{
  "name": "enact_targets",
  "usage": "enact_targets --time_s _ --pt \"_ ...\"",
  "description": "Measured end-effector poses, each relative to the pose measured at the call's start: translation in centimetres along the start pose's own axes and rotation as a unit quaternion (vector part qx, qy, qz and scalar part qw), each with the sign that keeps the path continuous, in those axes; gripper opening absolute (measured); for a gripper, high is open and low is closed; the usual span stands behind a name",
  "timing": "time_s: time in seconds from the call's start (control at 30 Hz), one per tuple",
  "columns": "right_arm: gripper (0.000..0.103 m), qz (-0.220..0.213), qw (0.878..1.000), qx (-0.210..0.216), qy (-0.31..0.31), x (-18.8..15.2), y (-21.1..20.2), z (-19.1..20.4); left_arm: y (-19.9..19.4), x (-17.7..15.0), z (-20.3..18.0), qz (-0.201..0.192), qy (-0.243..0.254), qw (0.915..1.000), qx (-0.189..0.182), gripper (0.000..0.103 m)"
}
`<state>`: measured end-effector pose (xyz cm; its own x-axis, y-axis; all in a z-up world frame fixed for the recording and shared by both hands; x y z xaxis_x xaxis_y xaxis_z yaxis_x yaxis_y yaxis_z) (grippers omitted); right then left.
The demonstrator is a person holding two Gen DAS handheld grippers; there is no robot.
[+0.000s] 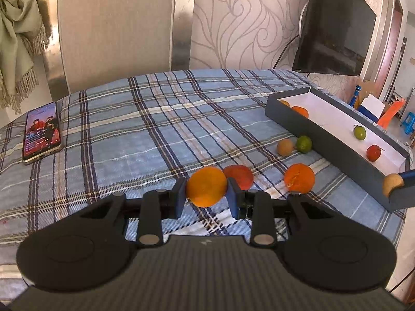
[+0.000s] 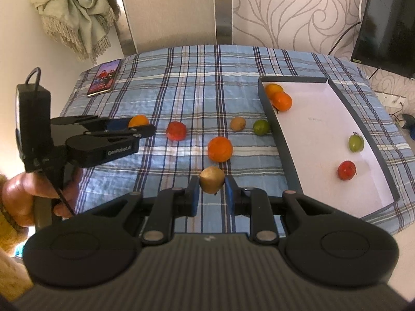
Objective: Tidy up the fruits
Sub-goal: 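Carry the small orange with the left gripper while the right gripper carries the tan fruit over the box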
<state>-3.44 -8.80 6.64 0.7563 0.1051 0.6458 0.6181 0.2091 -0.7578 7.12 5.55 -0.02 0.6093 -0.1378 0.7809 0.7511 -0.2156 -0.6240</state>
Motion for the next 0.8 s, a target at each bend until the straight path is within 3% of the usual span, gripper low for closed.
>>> enact_targets --time_s 0.2,0.5,0.8 --pt "0.024 -0.001 1.000 0.002 -0.004 0.0 0.0 0.1 0.1 0.1 0.4 0.000 -0.004 1.0000 0.004 0.038" --pt "0.024 -0.023 0.999 0.036 -0.030 1.2 0.1 0.1 -1.9 0.8 0.8 -0.015 -0.010 0.9985 0.051 0.038" --pt "0.024 -0.043 0.996 0.058 -0.045 1.1 -0.6 -2.2 -3.4 1.3 -1.5 -0.013 -0.034 0.9965 0.075 0.038"
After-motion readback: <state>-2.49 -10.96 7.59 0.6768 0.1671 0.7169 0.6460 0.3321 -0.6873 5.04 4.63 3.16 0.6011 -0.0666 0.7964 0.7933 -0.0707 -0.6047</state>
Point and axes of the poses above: each gripper's, at about its wrist camera, not at the fingertips, and y roughly the way its jaws point, z to its left, x to its top, the point moved 8 cm from there along y, roughly the way its jaws point, and after that the axes turned 5 degrees about x, right-handed, at the moved point
